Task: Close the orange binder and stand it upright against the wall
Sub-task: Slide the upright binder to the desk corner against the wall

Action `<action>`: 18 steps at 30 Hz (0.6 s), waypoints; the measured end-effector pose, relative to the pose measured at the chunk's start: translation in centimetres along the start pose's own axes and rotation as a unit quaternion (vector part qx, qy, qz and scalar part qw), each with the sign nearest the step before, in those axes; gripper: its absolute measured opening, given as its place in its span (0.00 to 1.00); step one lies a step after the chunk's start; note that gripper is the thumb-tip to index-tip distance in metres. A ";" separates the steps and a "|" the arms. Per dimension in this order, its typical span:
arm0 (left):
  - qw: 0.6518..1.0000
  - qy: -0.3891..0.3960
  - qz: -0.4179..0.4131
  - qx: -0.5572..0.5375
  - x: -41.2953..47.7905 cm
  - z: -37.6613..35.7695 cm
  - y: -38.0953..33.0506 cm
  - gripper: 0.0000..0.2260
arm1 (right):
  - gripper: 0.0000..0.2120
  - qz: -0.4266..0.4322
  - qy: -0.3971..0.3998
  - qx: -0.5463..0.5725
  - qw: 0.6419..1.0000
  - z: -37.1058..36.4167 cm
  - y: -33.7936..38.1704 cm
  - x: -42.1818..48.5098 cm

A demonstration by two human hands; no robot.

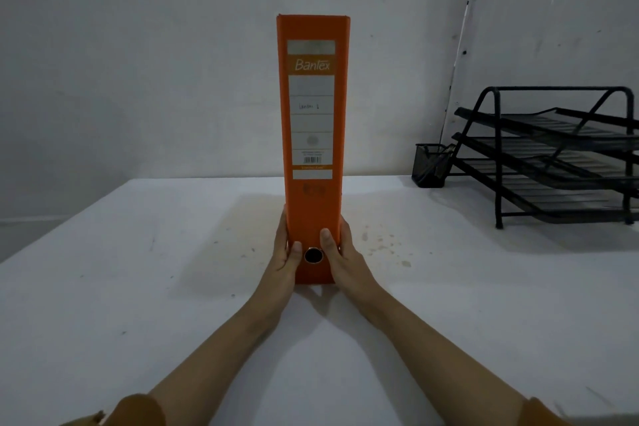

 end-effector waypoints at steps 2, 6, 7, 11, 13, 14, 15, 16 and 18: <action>1.000 -0.014 0.006 0.000 -0.6 1.5 0.1 0.24 | 0.26 0.004 0.012 0.006 1.000 -1.6 0.5 0.1; 0.999 -0.048 0.008 -0.007 -1.7 5.1 0.4 0.23 | 0.25 0.019 0.044 0.024 0.999 -5.2 1.8 0.4; 0.998 -0.059 0.011 -0.008 -2.0 6.2 0.6 0.23 | 0.25 0.020 0.053 0.030 0.998 -6.3 2.2 0.5; 0.995 -0.099 0.023 -0.005 -3.1 10.4 1.4 0.23 | 0.26 0.028 0.082 0.053 0.995 -10.4 3.5 0.7; 0.993 -0.119 0.022 -0.001 -3.6 12.3 1.6 0.23 | 0.26 0.033 0.093 0.059 0.993 -12.4 4.0 0.9; 0.991 -0.133 0.024 0.001 -3.8 13.4 1.8 0.23 | 0.26 0.035 0.101 0.062 0.992 -13.5 4.3 1.0; 0.989 -0.147 0.027 0.002 -4.1 14.7 2.0 0.23 | 0.26 0.038 0.110 0.066 0.991 -14.8 4.7 1.1; 0.988 -0.155 0.029 0.003 -4.2 15.3 2.1 0.23 | 0.26 0.040 0.114 0.069 0.990 -15.4 4.8 1.2; 0.984 -0.175 0.026 0.004 -4.9 17.2 2.2 0.21 | 0.27 0.042 0.131 0.077 0.987 -17.6 5.4 1.4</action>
Point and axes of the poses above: each hand's wrist, its own x-axis towards the middle knuckle, its own z-axis out of the back of the hand, y = z × x, the point moved 6 cm from there along x, towards the middle knuckle, and after that the axes turned 15 degrees about z, right-handed, at the moved point
